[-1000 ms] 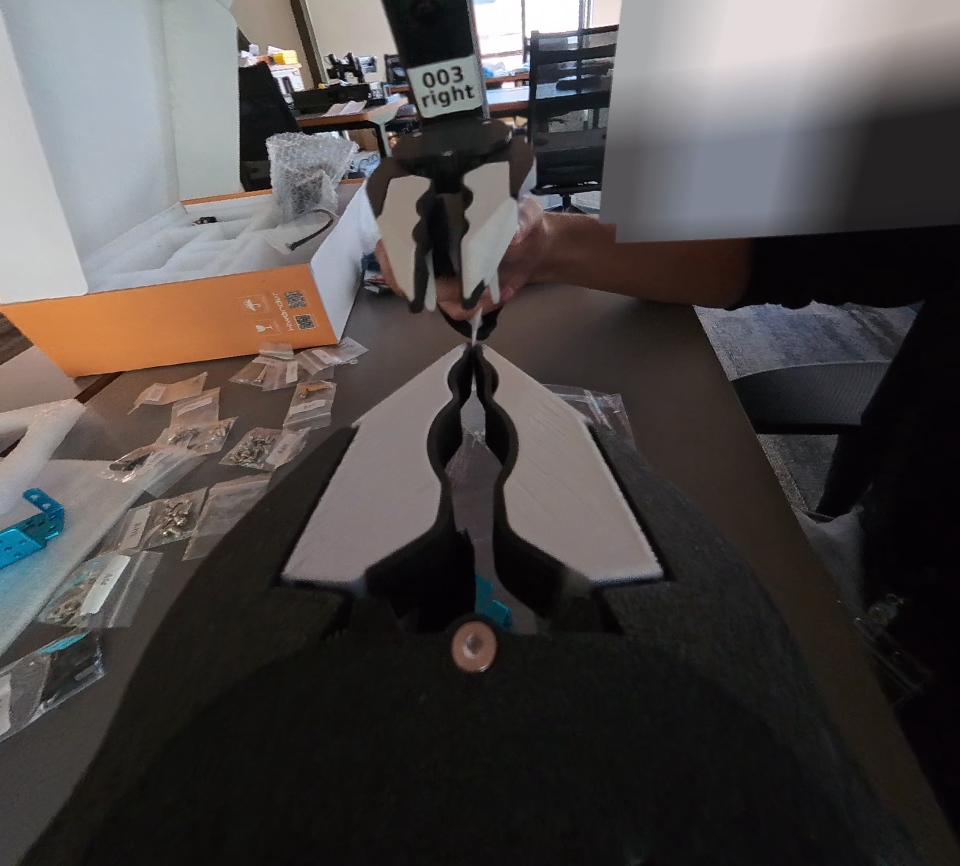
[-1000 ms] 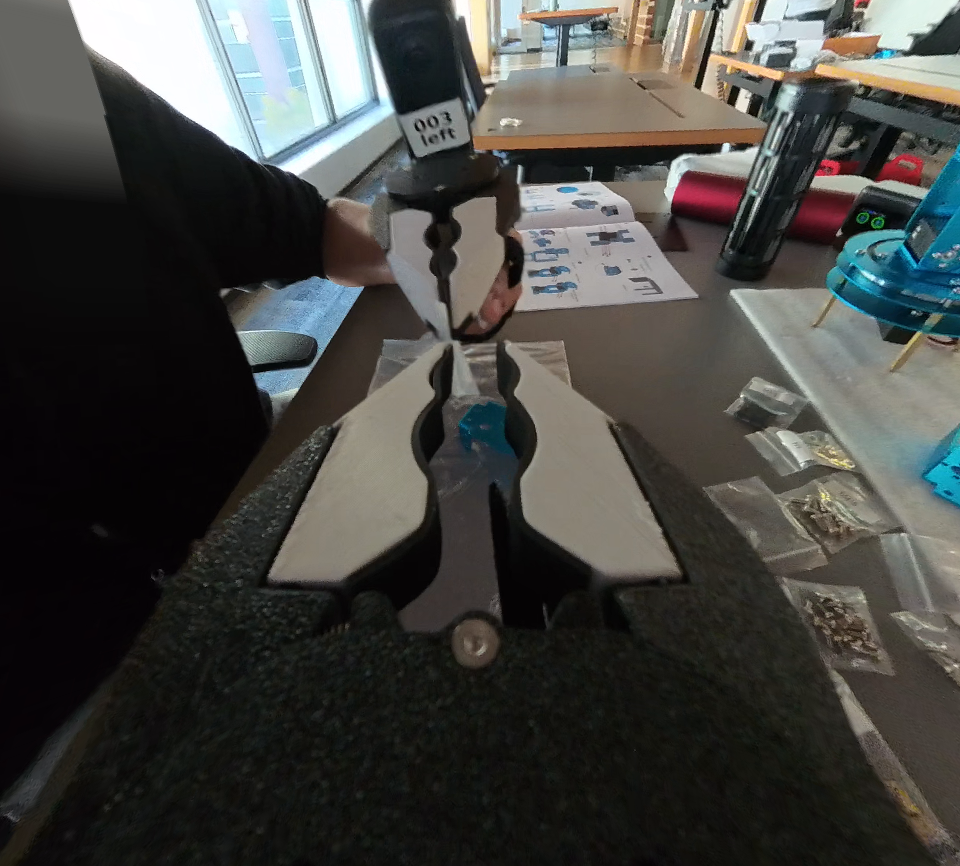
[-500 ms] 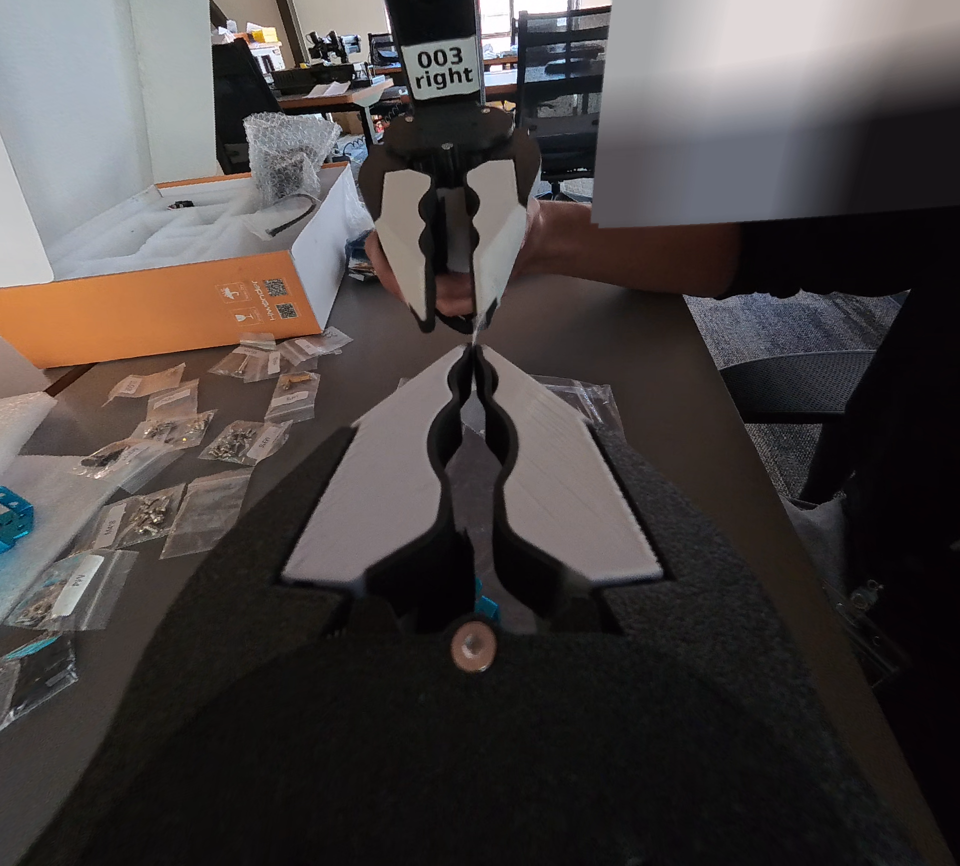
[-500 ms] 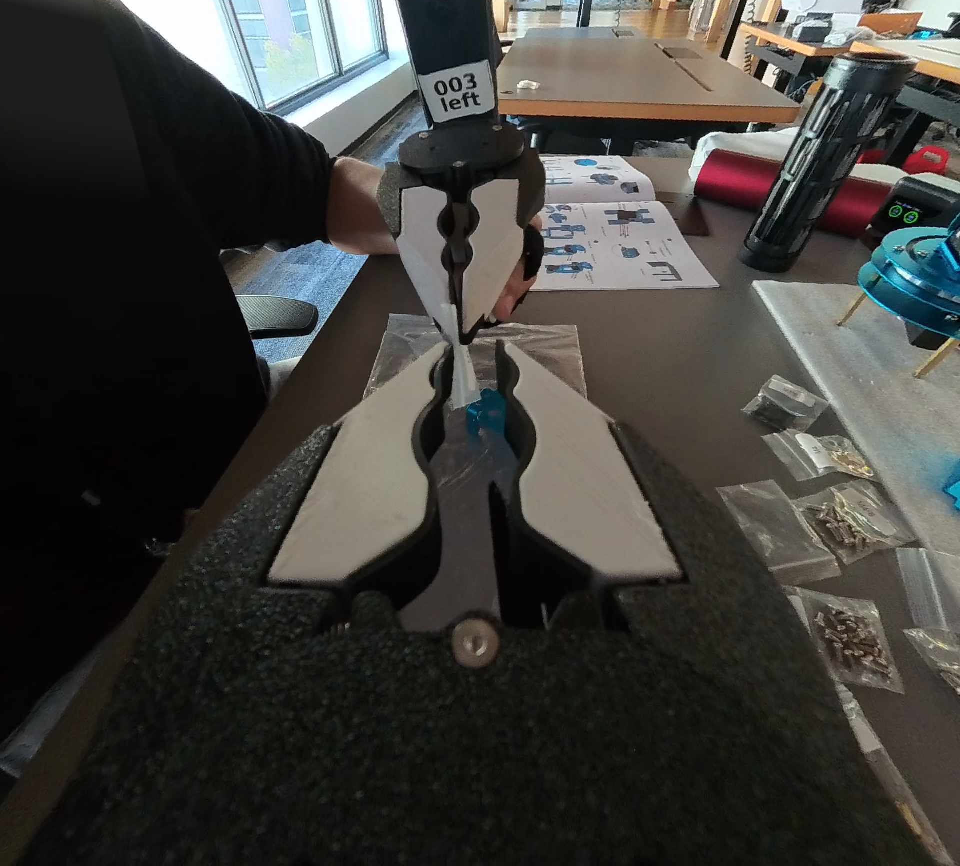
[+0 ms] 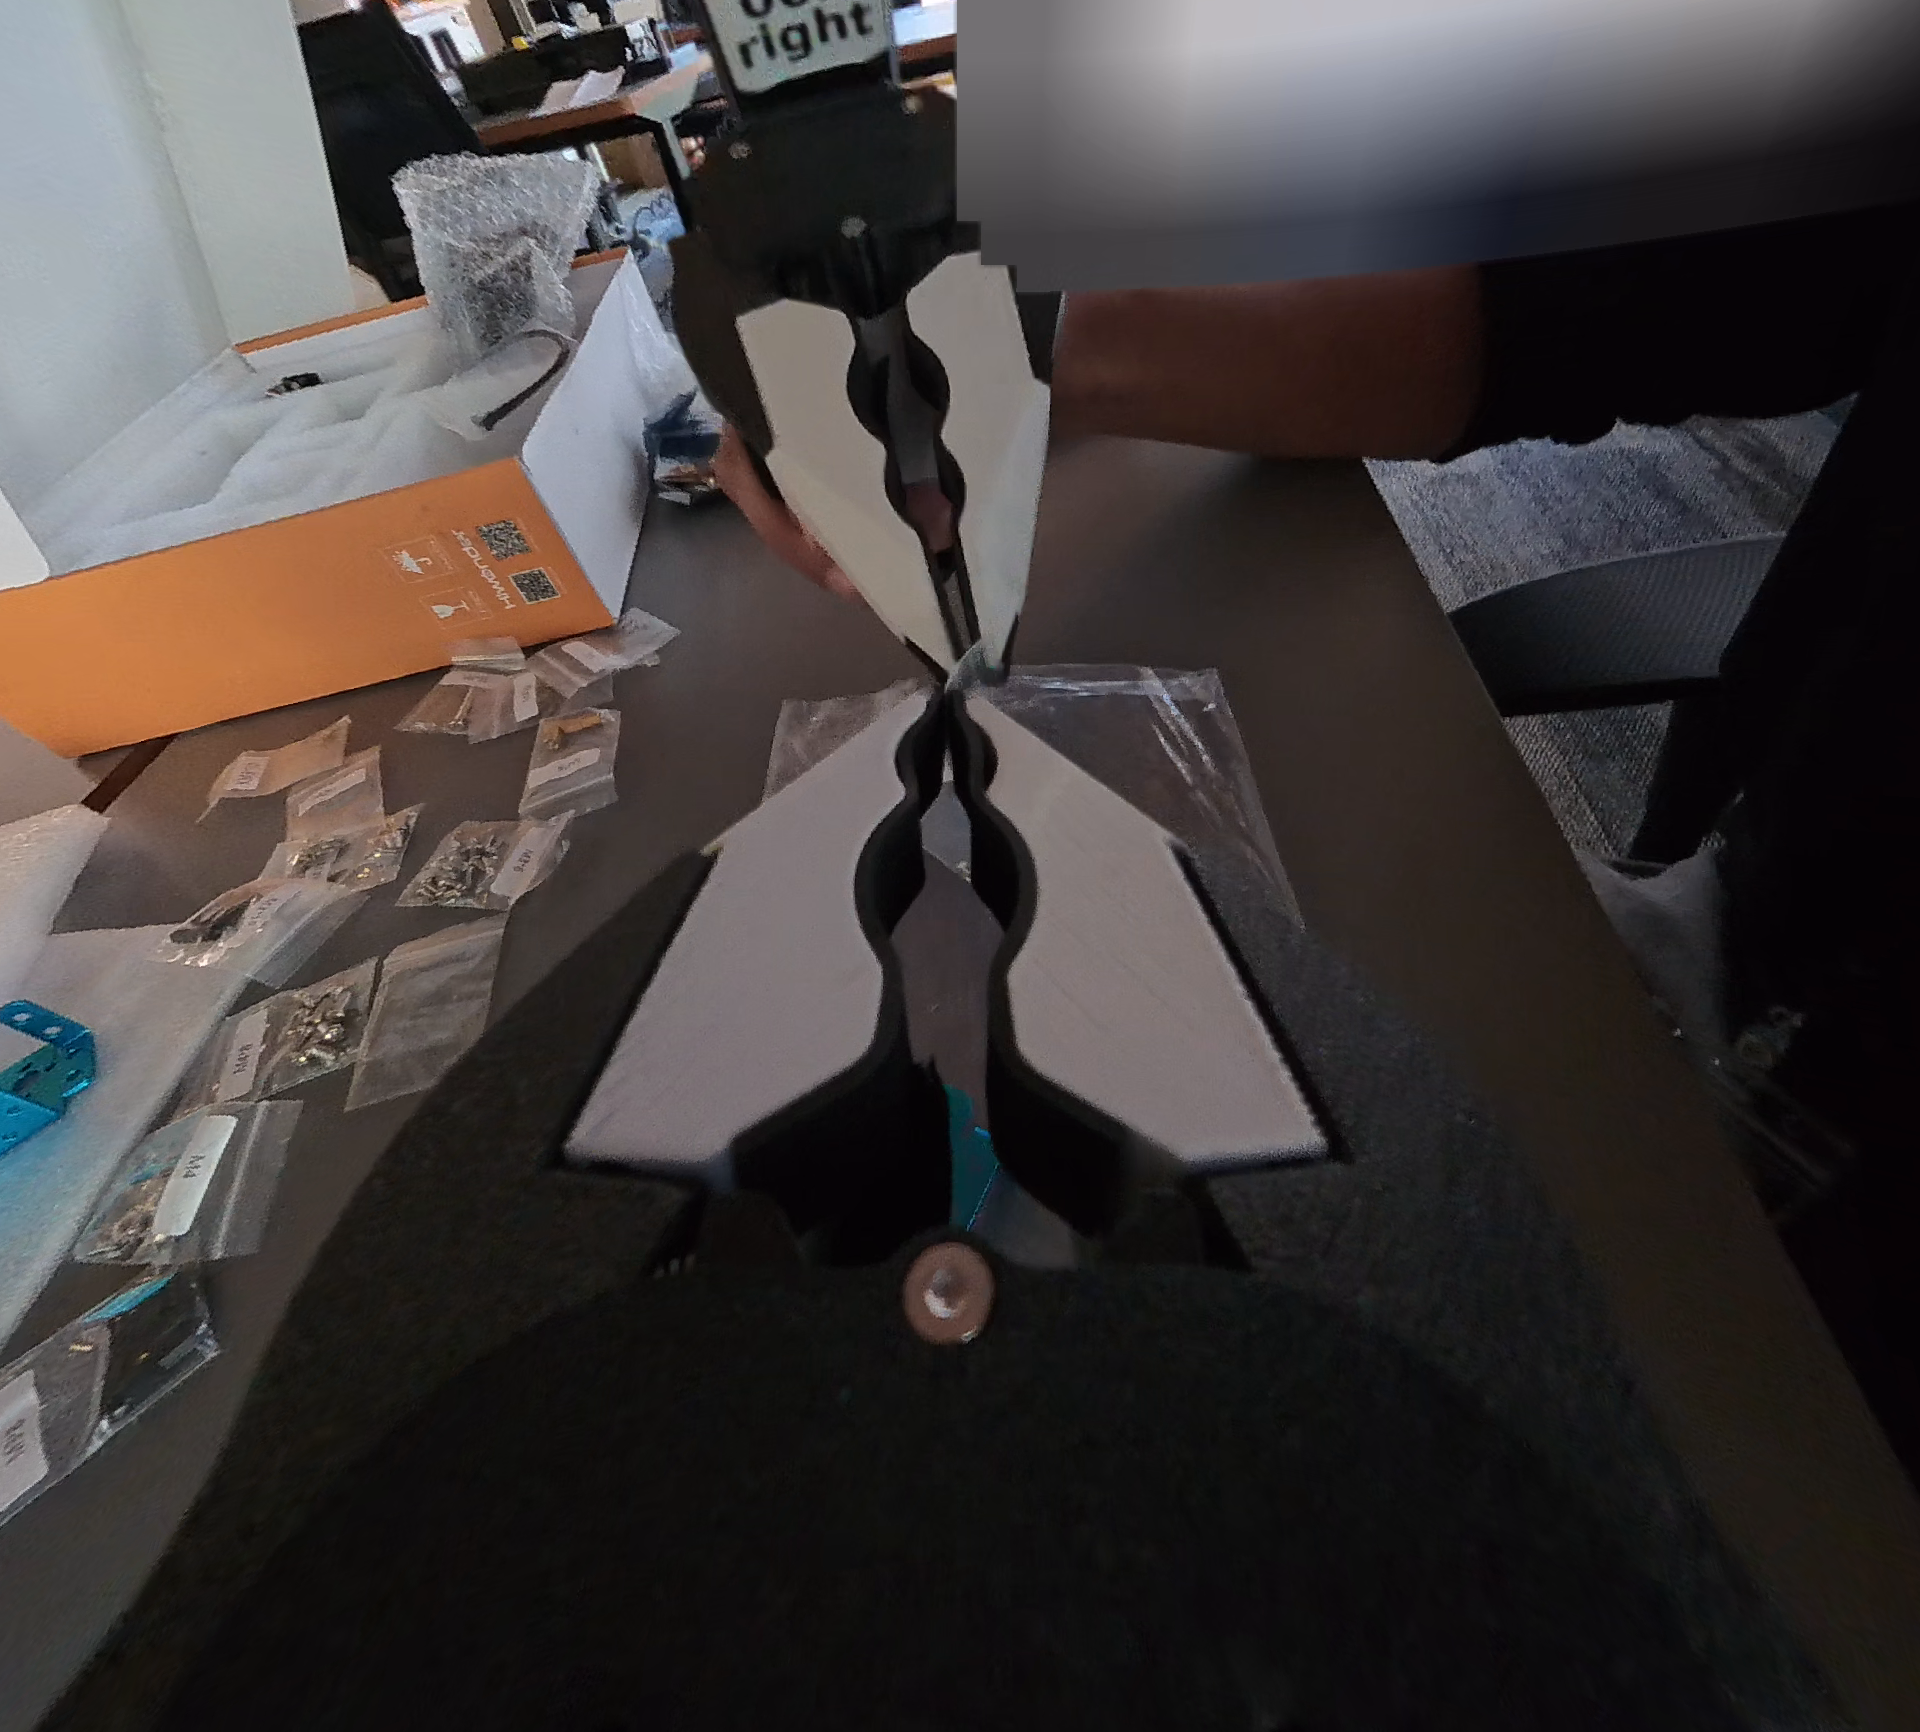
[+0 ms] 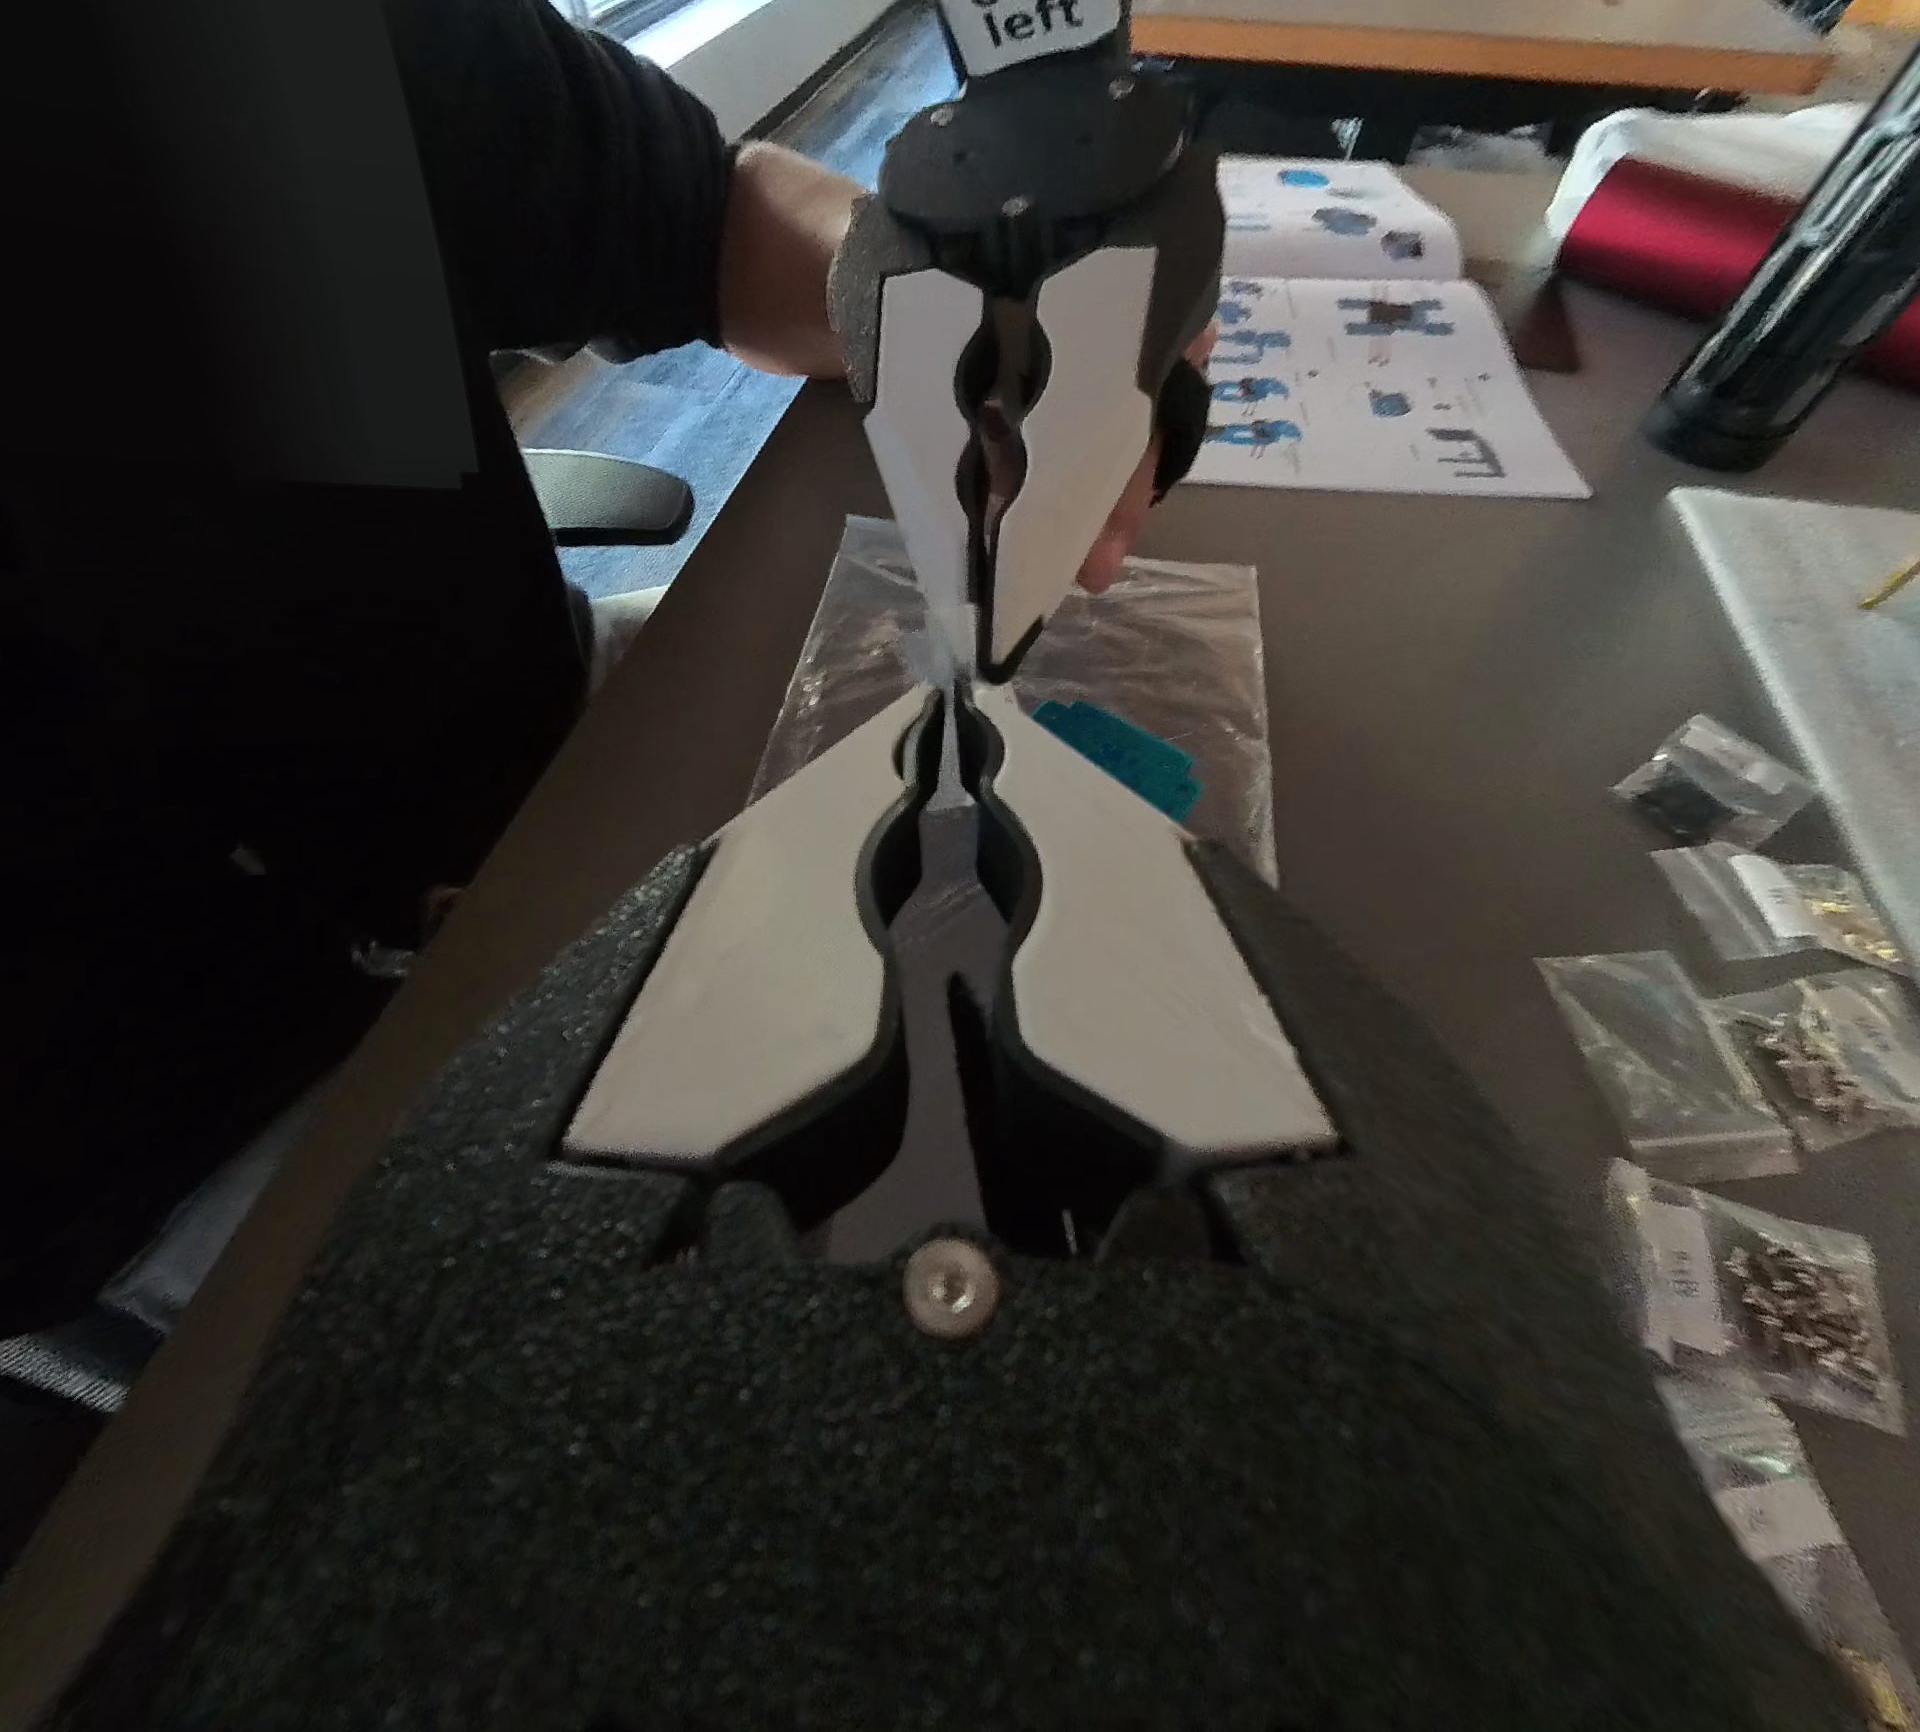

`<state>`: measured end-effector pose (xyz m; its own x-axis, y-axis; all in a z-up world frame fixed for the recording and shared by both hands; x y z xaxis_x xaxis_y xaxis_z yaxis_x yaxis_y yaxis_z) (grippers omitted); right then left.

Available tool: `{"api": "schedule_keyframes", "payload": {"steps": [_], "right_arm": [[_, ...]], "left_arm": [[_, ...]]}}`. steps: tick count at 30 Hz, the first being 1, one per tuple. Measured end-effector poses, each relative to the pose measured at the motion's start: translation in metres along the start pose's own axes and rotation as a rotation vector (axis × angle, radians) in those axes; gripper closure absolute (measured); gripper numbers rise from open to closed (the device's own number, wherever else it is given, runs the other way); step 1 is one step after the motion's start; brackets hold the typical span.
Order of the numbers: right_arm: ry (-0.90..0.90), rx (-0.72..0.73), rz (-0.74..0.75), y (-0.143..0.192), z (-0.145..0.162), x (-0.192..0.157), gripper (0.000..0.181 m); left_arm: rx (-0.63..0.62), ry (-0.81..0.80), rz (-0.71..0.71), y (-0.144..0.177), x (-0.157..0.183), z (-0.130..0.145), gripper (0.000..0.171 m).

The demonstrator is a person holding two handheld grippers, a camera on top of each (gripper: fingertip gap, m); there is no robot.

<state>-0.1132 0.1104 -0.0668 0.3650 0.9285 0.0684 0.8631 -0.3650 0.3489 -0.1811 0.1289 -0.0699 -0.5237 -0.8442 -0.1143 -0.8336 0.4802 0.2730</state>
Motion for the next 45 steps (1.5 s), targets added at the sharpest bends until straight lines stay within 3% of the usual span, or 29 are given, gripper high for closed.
{"api": "schedule_keyframes", "payload": {"steps": [8,10,12,15,17,22,25,29,37,45], "right_arm": [[-0.018,-0.043,0.029,-0.006,0.007,0.006,0.181],[-0.076,-0.048,0.067,-0.007,0.007,0.016,0.181],[-0.164,-0.036,0.1,-0.006,0.008,0.029,0.181],[-0.353,0.027,0.186,-0.004,0.008,0.055,0.181],[-0.47,0.089,0.211,-0.003,0.007,0.066,0.181],[-0.604,0.208,0.104,-0.009,-0.004,0.059,0.181],[-0.611,0.228,0.087,-0.012,-0.006,0.056,0.181],[-0.602,0.232,0.073,-0.012,-0.007,0.054,0.181],[-0.582,0.222,0.102,-0.013,-0.004,0.056,0.181],[-0.431,0.074,0.438,-0.02,0.002,0.065,0.181]], "left_arm": [[-0.065,-0.024,-0.027,0.001,-0.004,0.008,0.171],[-0.068,0.009,-0.096,0.004,-0.015,0.01,0.171],[-0.056,0.074,-0.195,0.01,-0.031,0.01,0.16],[0.052,0.163,-0.337,0.027,-0.05,0.0,0.153],[0.124,0.221,-0.321,0.028,-0.048,-0.006,0.153],[0.12,0.298,-0.248,0.013,-0.043,0.001,0.144],[0.151,0.302,-0.235,0.013,-0.041,0.0,0.146],[0.174,0.338,-0.231,0.016,-0.045,0.001,0.16],[0.187,0.368,-0.223,0.017,-0.047,0.005,0.164],[0.094,0.351,-0.408,0.019,-0.059,0.019,0.171]]}}
Point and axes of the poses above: each gripper's, where its closed fingertips meet, y back along the fingers, z out of its underside, x = y × z across the jaws, the point moved 4 cm from there along y, back along the fingers, and after that the axes turned 12 degrees about z, right-handed, at the moved point
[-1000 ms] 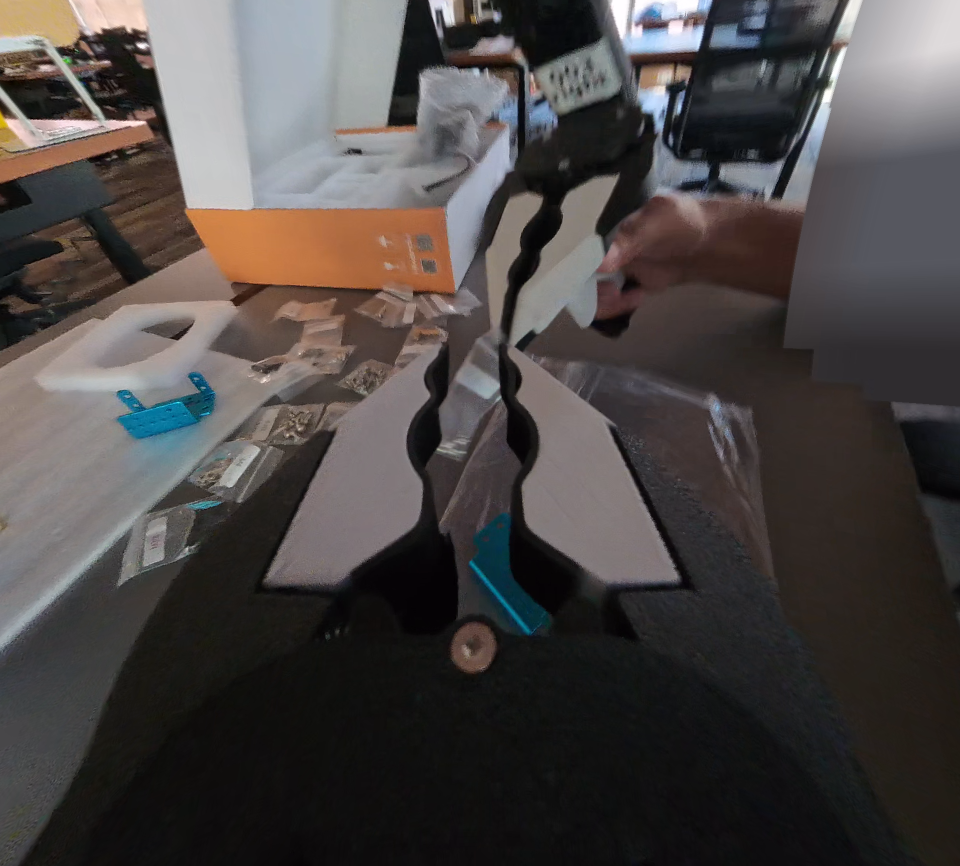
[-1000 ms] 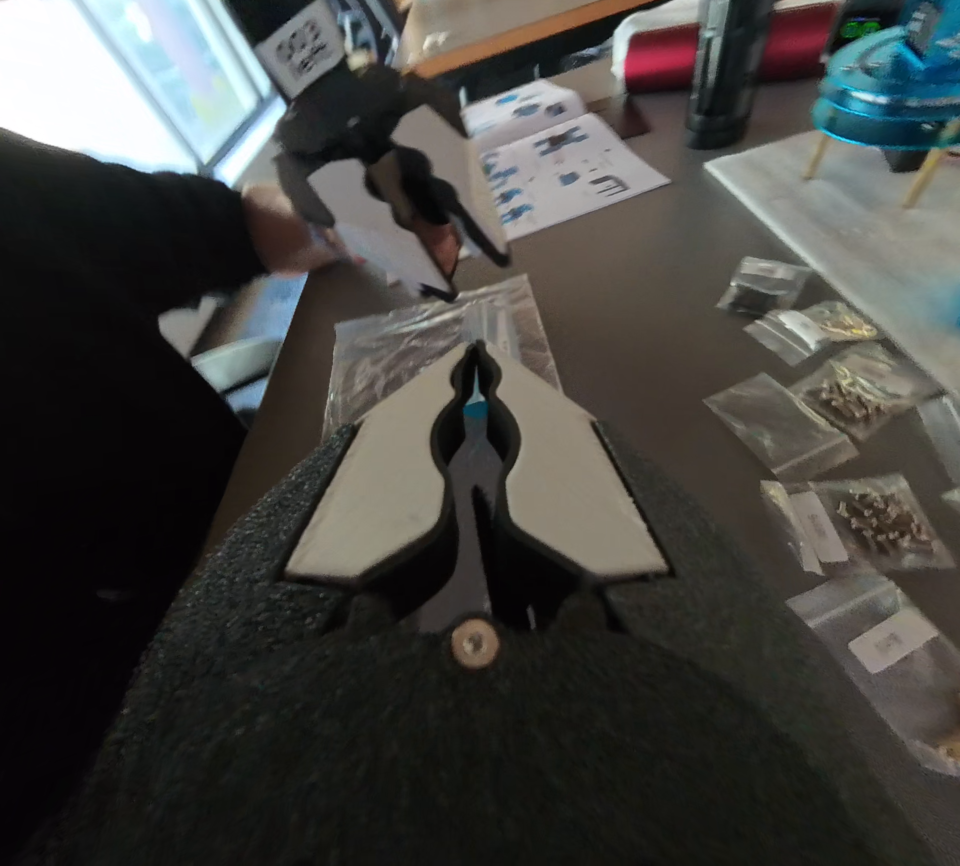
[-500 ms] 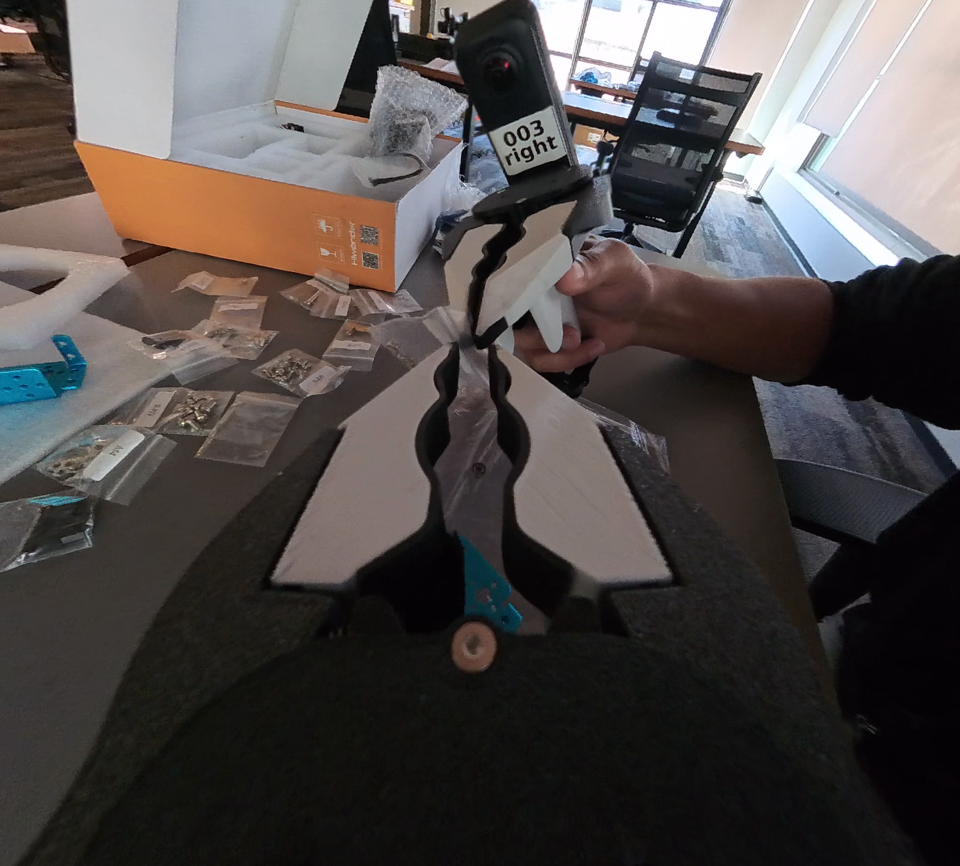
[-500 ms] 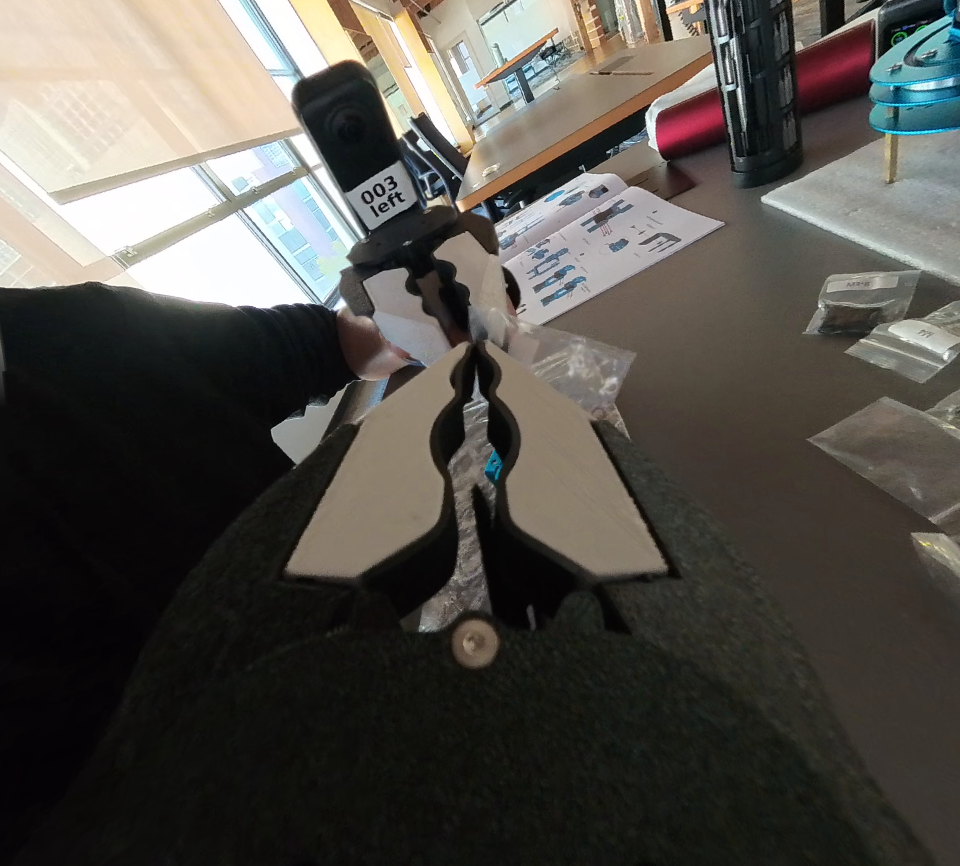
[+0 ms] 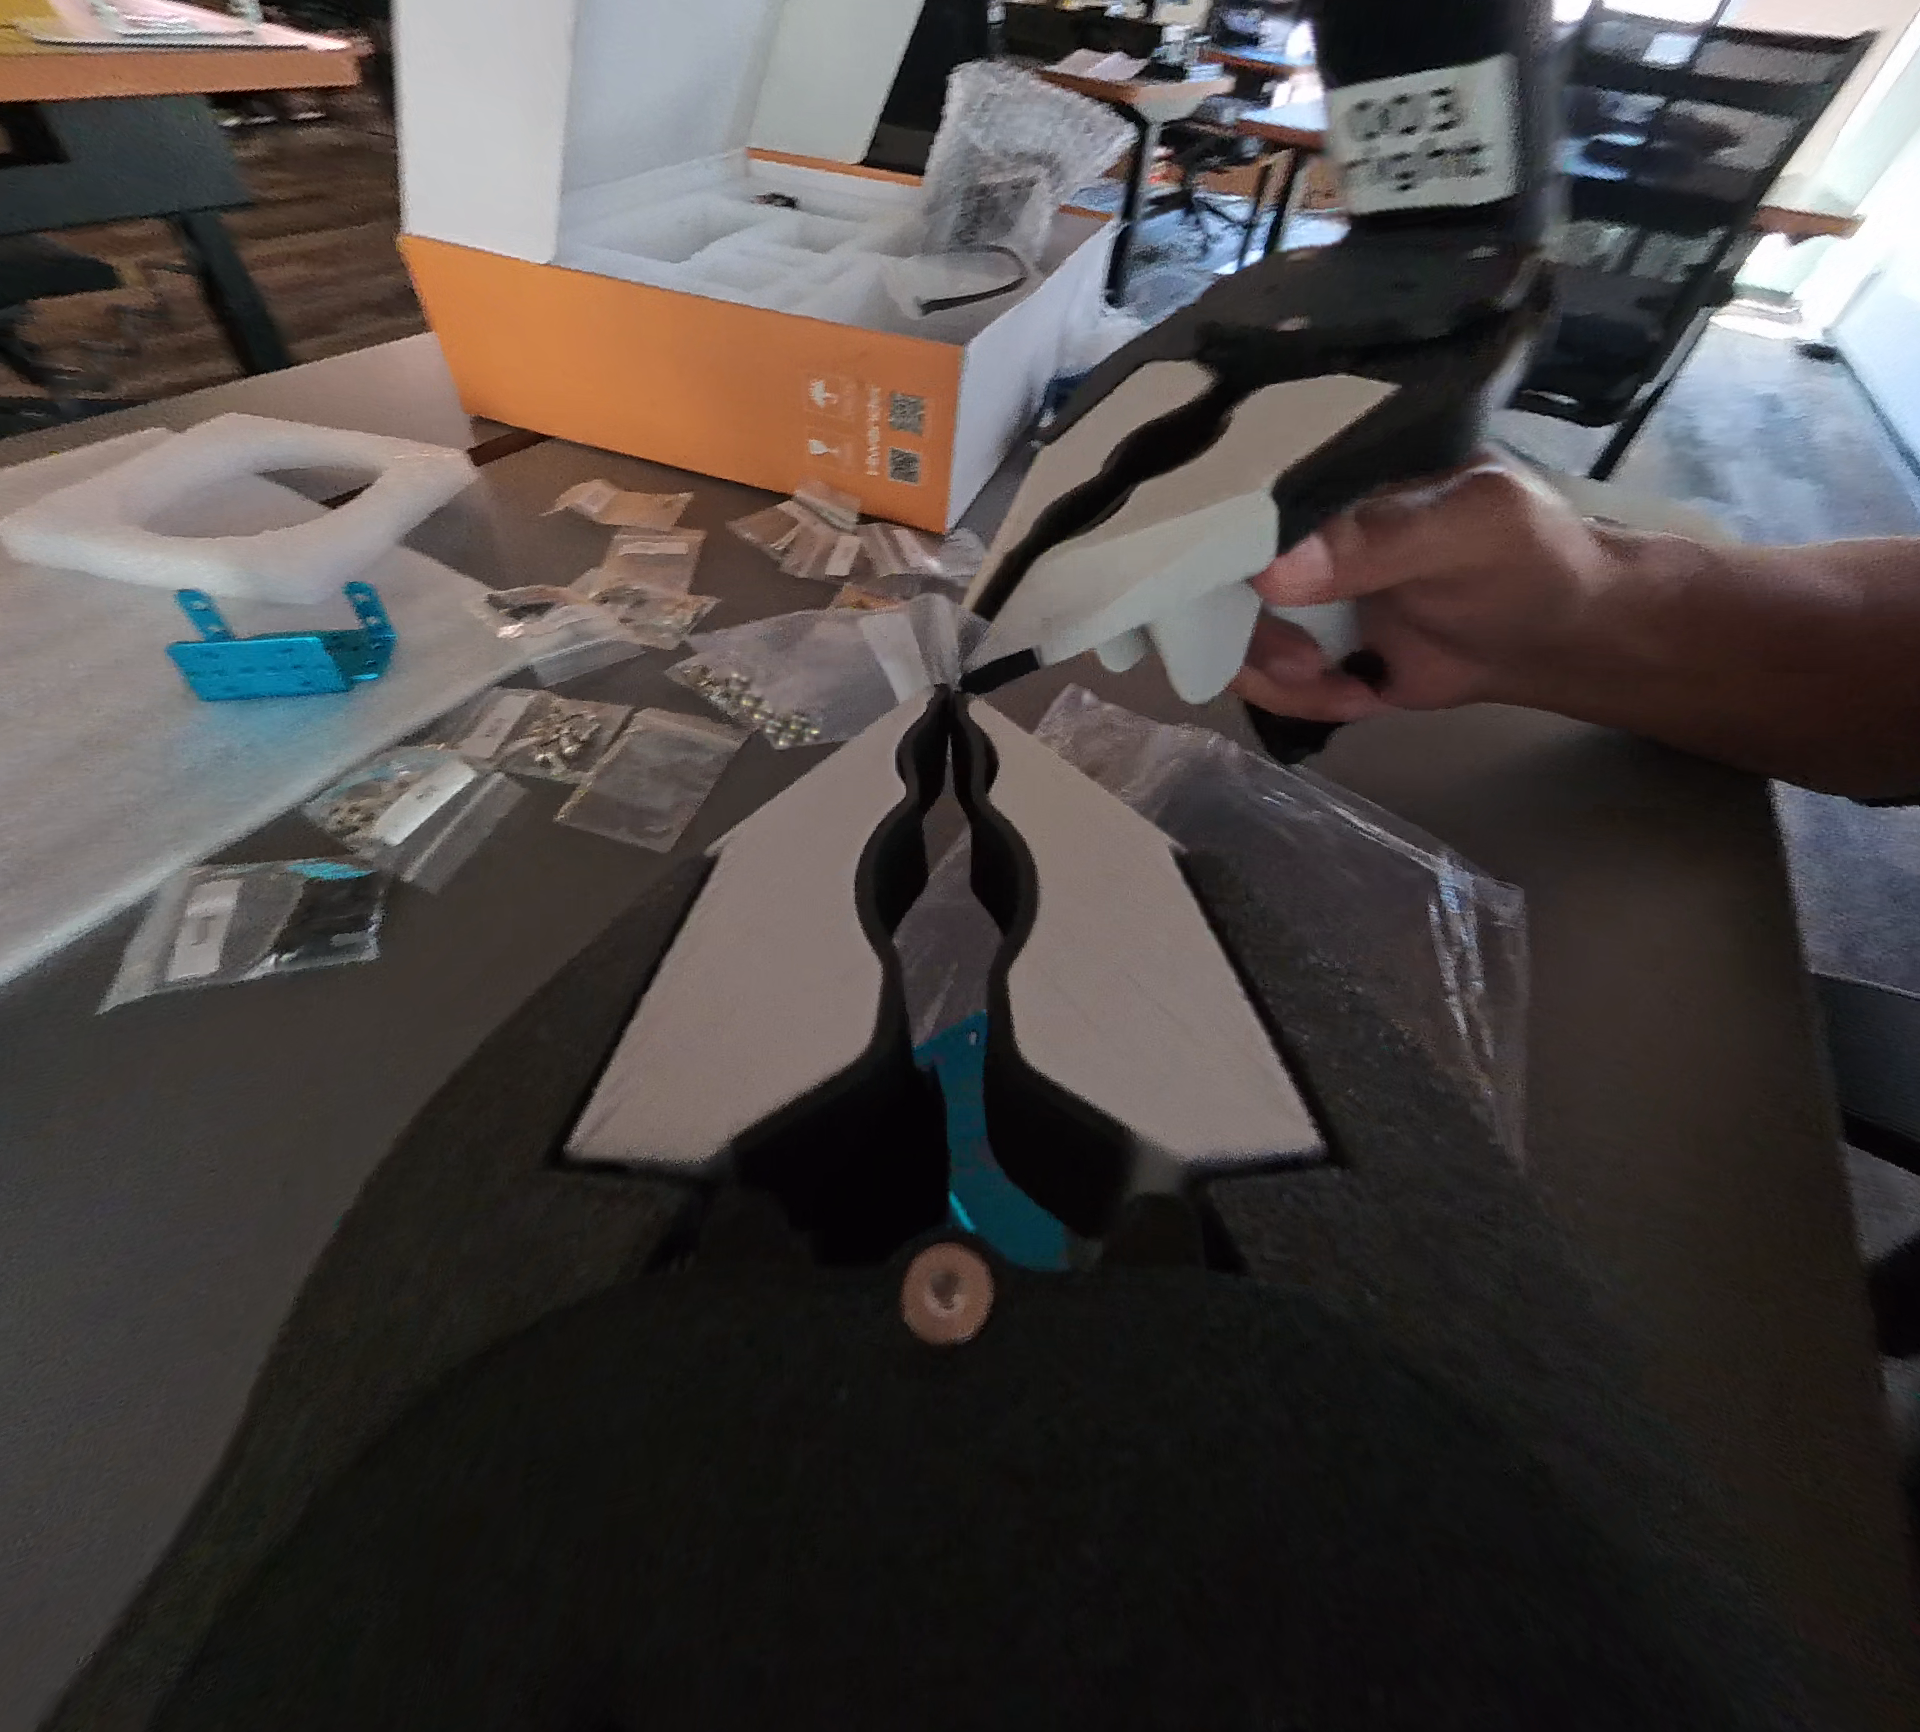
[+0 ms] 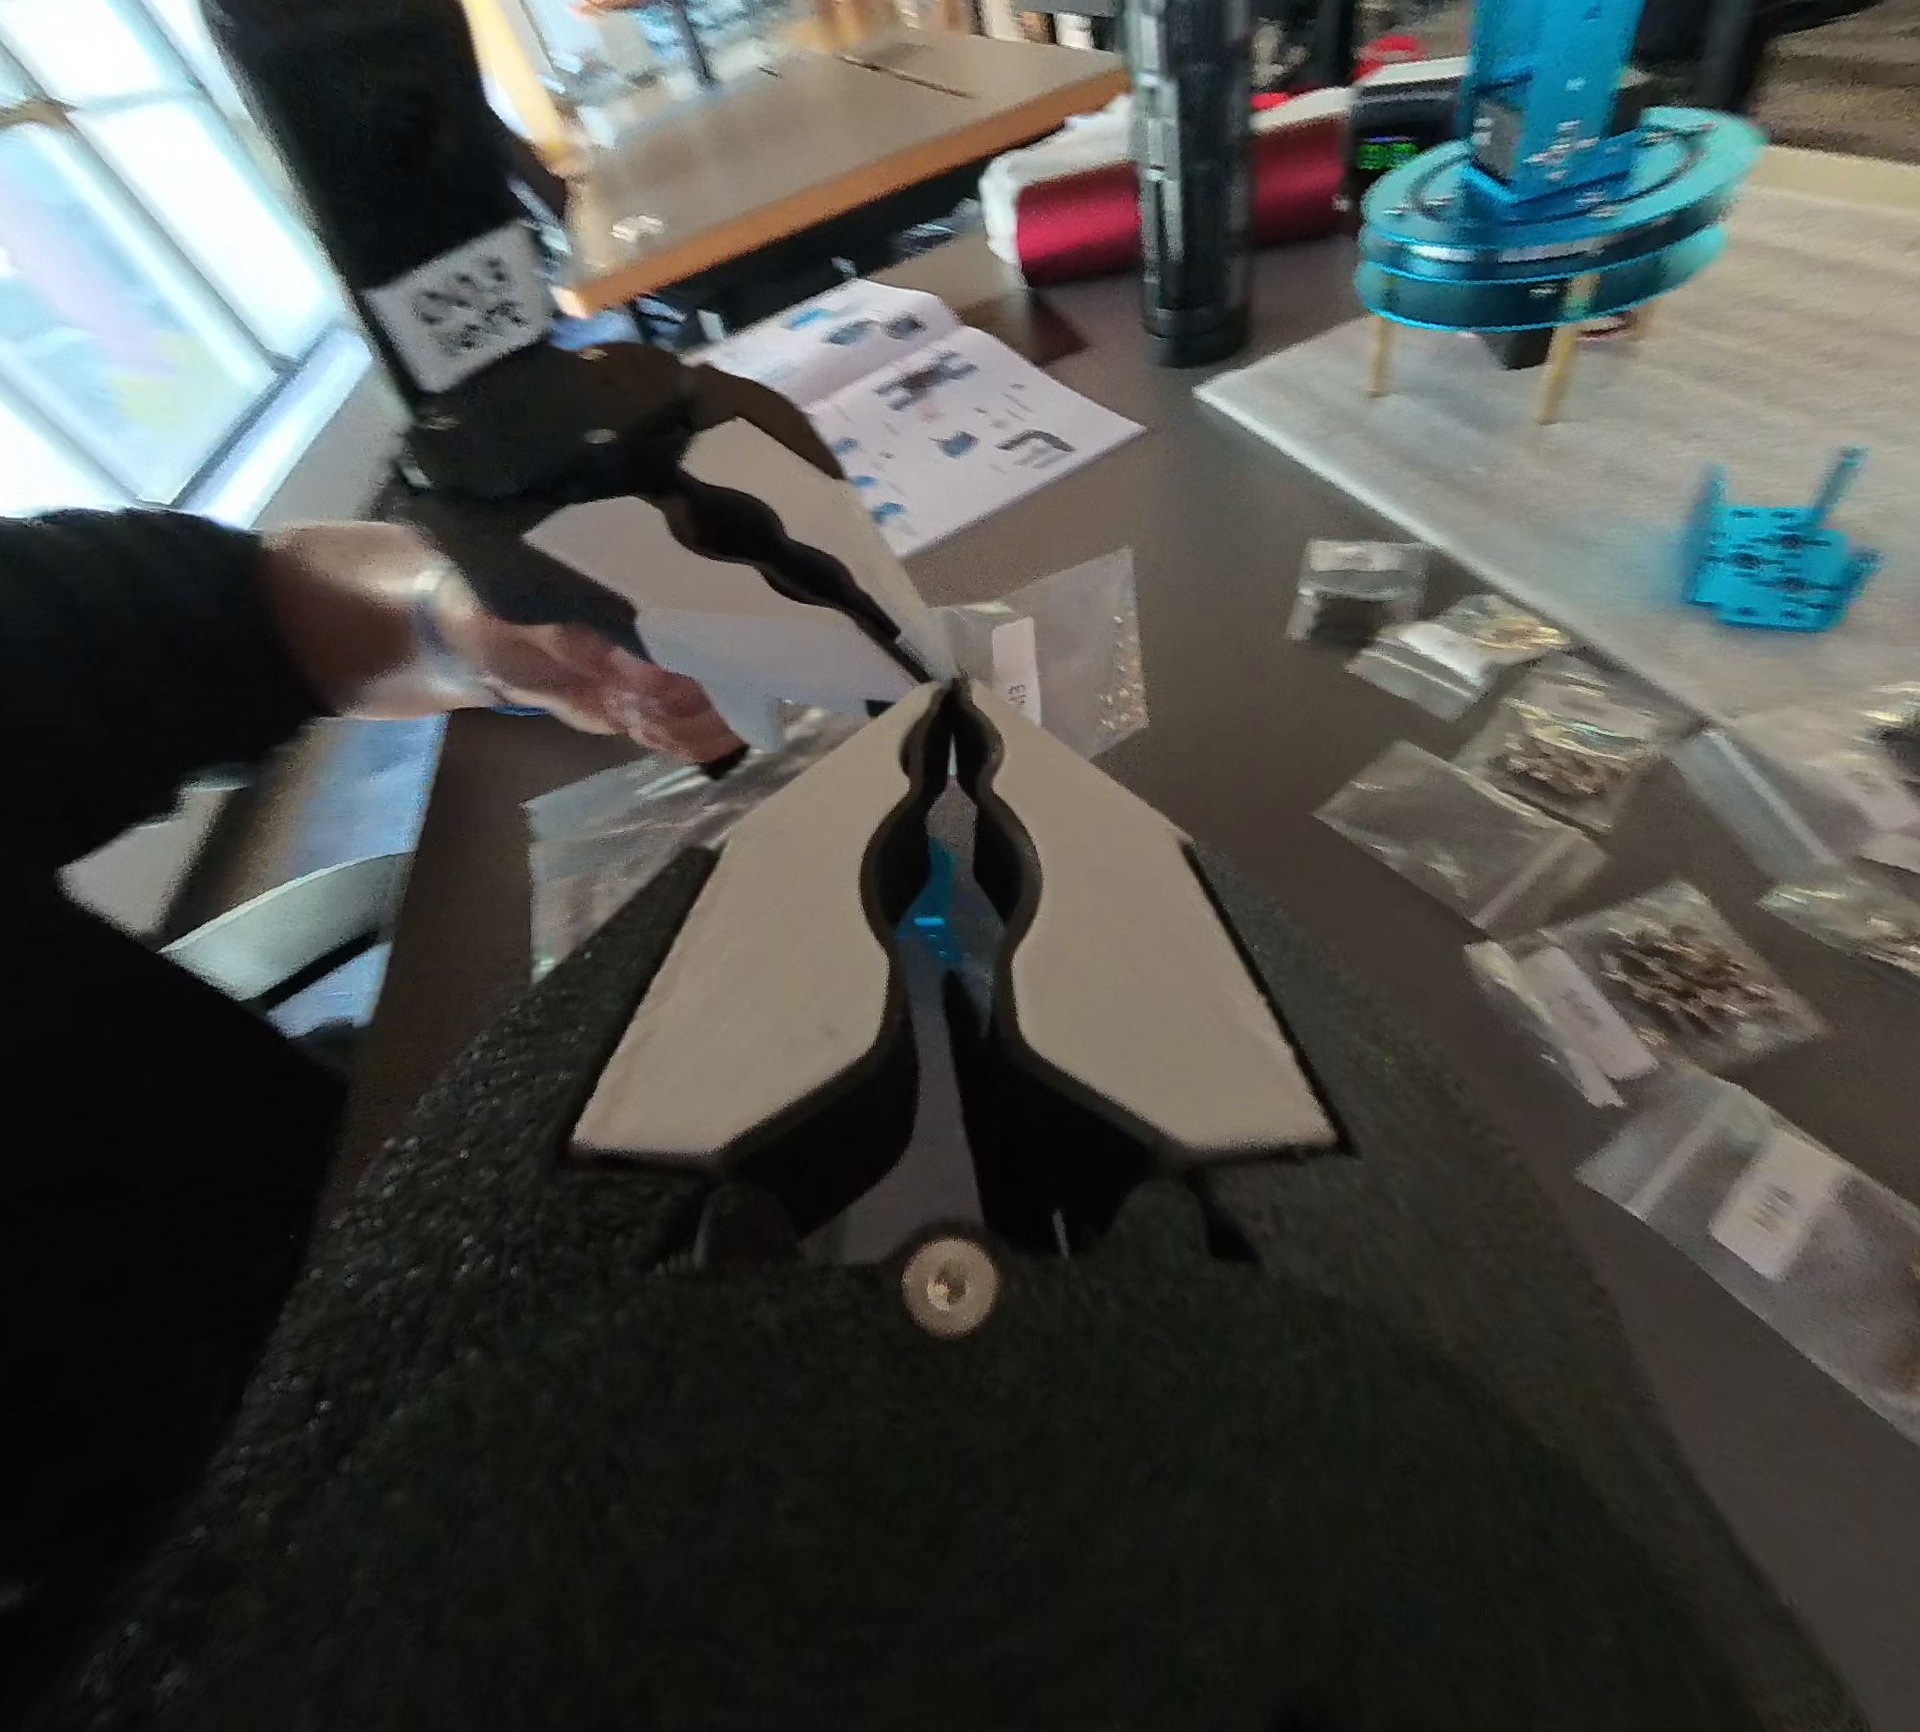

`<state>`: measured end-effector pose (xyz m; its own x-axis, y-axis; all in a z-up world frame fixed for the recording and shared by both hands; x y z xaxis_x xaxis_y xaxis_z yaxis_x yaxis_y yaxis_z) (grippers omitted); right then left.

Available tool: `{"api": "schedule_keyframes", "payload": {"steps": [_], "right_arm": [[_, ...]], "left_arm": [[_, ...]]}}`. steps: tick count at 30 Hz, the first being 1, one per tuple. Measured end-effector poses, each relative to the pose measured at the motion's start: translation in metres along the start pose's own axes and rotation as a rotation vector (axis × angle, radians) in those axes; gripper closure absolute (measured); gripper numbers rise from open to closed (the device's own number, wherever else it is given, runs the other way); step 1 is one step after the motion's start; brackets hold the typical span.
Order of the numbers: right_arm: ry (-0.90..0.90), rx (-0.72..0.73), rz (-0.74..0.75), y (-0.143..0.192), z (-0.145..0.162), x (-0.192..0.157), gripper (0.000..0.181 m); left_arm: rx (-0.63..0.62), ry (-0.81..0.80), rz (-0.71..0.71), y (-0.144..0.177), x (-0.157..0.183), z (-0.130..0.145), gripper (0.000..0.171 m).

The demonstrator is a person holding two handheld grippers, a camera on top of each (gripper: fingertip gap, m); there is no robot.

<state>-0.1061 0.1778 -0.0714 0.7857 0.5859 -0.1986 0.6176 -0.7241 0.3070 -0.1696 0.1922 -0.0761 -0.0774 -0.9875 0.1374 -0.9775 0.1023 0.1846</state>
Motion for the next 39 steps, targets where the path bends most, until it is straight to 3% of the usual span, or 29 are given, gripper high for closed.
{"api": "schedule_keyframes", "payload": {"steps": [5,12,14,19,20,21,23,25,28,32,39], "right_arm": [[0.152,-0.038,0.254,-0.007,0.005,0.001,0.181],[0.254,-0.051,0.386,-0.008,0.004,0.013,0.181],[0.201,-0.062,0.362,-0.008,0.004,0.012,0.181],[0.459,-0.068,0.303,-0.013,0.011,-0.002,0.181],[0.508,-0.038,0.283,-0.009,0.01,-0.004,0.169],[0.55,-0.019,0.233,-0.005,0.011,-0.01,0.14],[0.701,-0.007,0.263,-0.002,0.014,-0.009,0.117],[0.859,0.038,0.292,-0.002,0.018,-0.014,0.118],[0.902,-0.01,0.241,-0.009,0.033,-0.022,0.115],[0.846,-0.002,0.176,-0.006,0.033,-0.023,0.122],[0.877,0.02,0.146,0.001,0.03,-0.027,0.162]], "left_arm": [[-0.017,0.124,-0.071,-0.002,-0.01,0.007,0.171],[-0.018,0.191,-0.157,0.004,-0.022,0.007,0.171],[-0.021,0.229,-0.137,0.002,-0.02,0.008,0.171],[-0.075,0.3,-0.045,0.002,-0.026,0.016,0.171],[-0.075,0.327,-0.024,0.004,-0.028,0.016,0.171],[-0.075,0.352,0.005,0.005,-0.029,0.017,0.171],[-0.096,0.422,0.091,0.004,-0.026,0.021,0.171],[-0.076,0.511,0.209,0.001,-0.018,0.021,0.171],[-0.082,0.599,0.382,-0.001,0.0,0.02,0.171],[-0.123,0.577,0.425,-0.002,0.01,0.021,0.171],[-0.151,0.576,0.416,0.001,0.005,0.022,0.171]]}}
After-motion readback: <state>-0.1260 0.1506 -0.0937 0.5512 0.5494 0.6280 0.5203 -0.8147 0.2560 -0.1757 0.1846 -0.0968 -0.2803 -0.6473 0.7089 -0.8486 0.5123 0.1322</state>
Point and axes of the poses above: each gripper's, where its closed fingertips meet, y back along the fingers, z out of its underside, x = y × z across the jaws, the point moved 4 cm from there along y, back along the fingers, and after that the axes turned 12 degrees about z, right-handed, at the moved point
